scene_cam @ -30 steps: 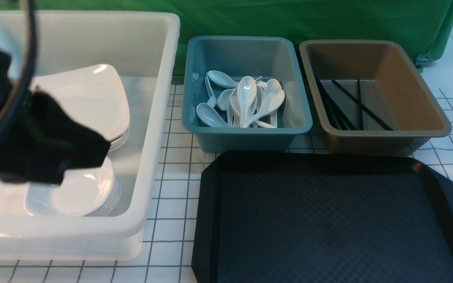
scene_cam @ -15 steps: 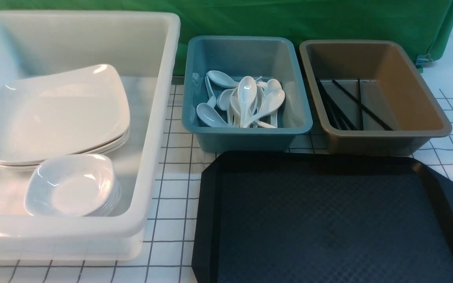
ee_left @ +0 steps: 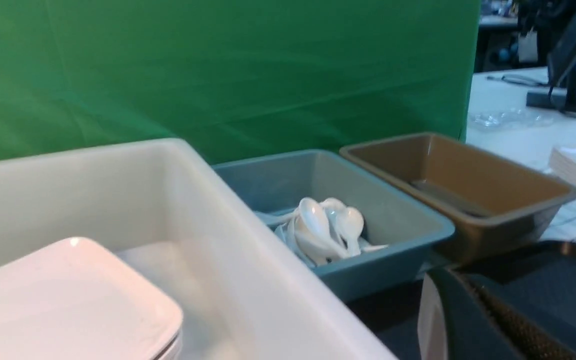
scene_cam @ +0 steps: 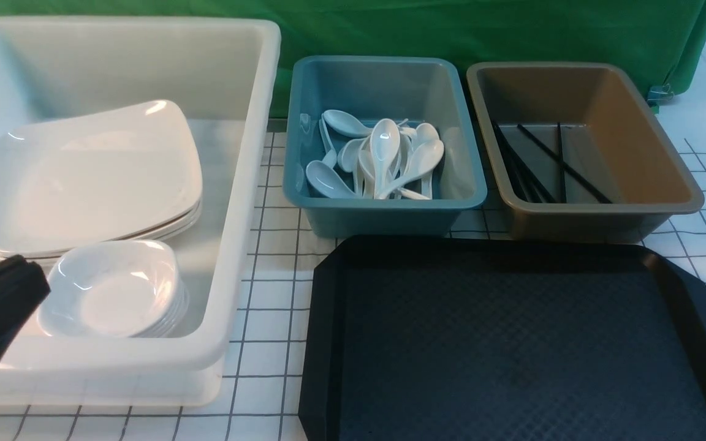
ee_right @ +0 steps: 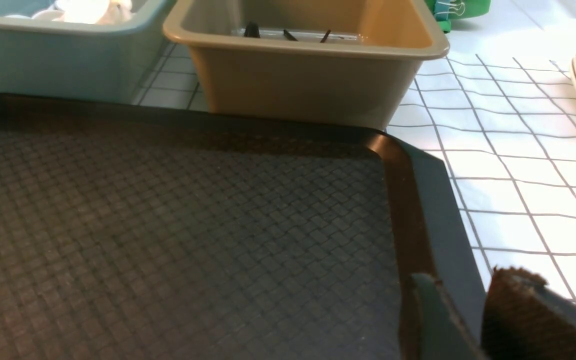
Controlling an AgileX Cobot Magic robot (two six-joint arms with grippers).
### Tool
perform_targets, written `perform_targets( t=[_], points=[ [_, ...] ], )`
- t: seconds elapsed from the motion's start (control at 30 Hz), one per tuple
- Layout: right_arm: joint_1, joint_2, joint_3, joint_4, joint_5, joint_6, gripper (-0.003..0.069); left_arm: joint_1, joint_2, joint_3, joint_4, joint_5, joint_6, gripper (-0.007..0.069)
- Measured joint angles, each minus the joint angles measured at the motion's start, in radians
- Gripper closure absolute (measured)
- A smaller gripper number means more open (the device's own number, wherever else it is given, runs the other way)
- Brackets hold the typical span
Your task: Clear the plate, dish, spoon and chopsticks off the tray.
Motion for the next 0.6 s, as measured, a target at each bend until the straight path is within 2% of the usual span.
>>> perform_targets(
  t=[0.13,0.33,0.43,0.6],
  points=[
    [0.000,0.000,0.000,0.000,0.000,0.000,0.0419,0.089,-0.022,0.075,0.015,-0.041,-0.009,0.0620],
    [0.000,0.000,0.000,0.000,0.000,0.000,0.0419,0.317,-0.103,0.265,-0.039,-0.179,-0.041,0.0620],
    [0.000,0.000,0.000,0.000,0.000,0.000,0.0419,0.415,-0.170,0.329,-0.036,-0.178,-0.089,0.0620],
    [0.000,0.000,0.000,0.000,0.000,0.000,0.0419,0.499,-0.285,0.348,0.020,-0.091,-0.129,0.0620]
  ],
)
